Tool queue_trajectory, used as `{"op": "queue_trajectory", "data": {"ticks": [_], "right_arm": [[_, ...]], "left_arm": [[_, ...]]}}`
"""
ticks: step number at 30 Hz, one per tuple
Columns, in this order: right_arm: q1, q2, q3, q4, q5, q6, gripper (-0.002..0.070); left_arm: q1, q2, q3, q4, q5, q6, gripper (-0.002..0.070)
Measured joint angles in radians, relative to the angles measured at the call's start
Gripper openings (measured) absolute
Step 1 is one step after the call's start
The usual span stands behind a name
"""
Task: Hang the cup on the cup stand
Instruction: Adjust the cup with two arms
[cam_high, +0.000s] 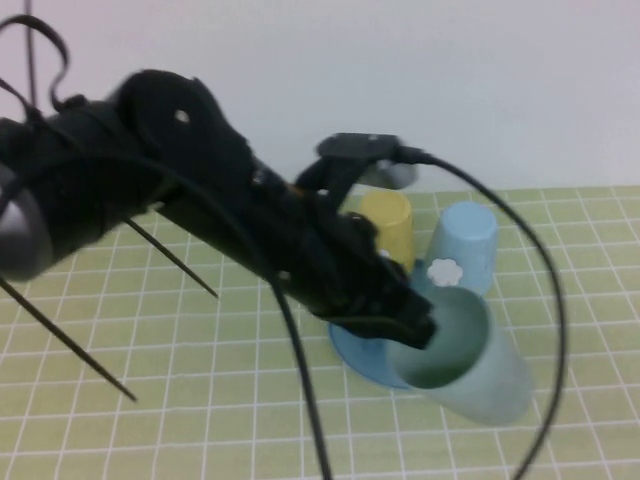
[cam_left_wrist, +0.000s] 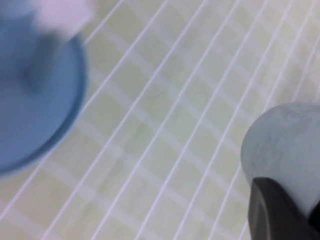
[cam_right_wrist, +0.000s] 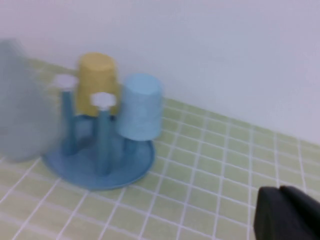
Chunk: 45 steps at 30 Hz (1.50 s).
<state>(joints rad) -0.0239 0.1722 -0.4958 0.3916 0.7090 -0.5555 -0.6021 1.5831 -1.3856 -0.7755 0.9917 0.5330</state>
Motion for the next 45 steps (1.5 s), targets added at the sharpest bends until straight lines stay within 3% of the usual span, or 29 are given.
{"op": "queue_trajectory", "data": {"ticks": [6,12,15,20,22,24,32,45], "right_arm": [[0.000,0.066,-0.125,0.036,0.297,-0.157,-0.0001],[0.000,0.134,-0.132,0.030,0.403,-0.251,0.0021],[0.008,0.144,-0.132,0.040,0.424,-0.317,0.0144],[0.009,0.151,-0.132,0.043,0.419,-0.410,0.0548],[0.009,0.171,-0.132,0.045,0.408,-0.439,0.0631],[0.009,0.200,-0.132,0.045,0.400,-0.452,0.0664],[0.009,0.316,-0.132,0.075,0.386,-0.497,0.0690],[0.009,0.427,-0.132,0.234,0.364,-0.678,0.0684]], "left_arm": [[-0.128,0.000,0.000,-0.062,-0.138,0.026,0.0000],[-0.190,0.032,0.000,-0.185,-0.171,0.081,0.0000],[-0.190,0.062,0.000,-0.249,-0.145,0.105,0.0000],[-0.199,0.092,0.000,-0.300,-0.109,0.127,0.0000],[-0.212,0.097,0.000,-0.311,-0.108,0.127,0.0000],[-0.228,0.097,0.000,-0.323,-0.118,0.145,0.0000],[-0.278,0.097,0.000,-0.401,-0.194,0.187,0.0000],[-0.280,0.097,0.000,-0.415,-0.166,0.225,0.0000]]}}
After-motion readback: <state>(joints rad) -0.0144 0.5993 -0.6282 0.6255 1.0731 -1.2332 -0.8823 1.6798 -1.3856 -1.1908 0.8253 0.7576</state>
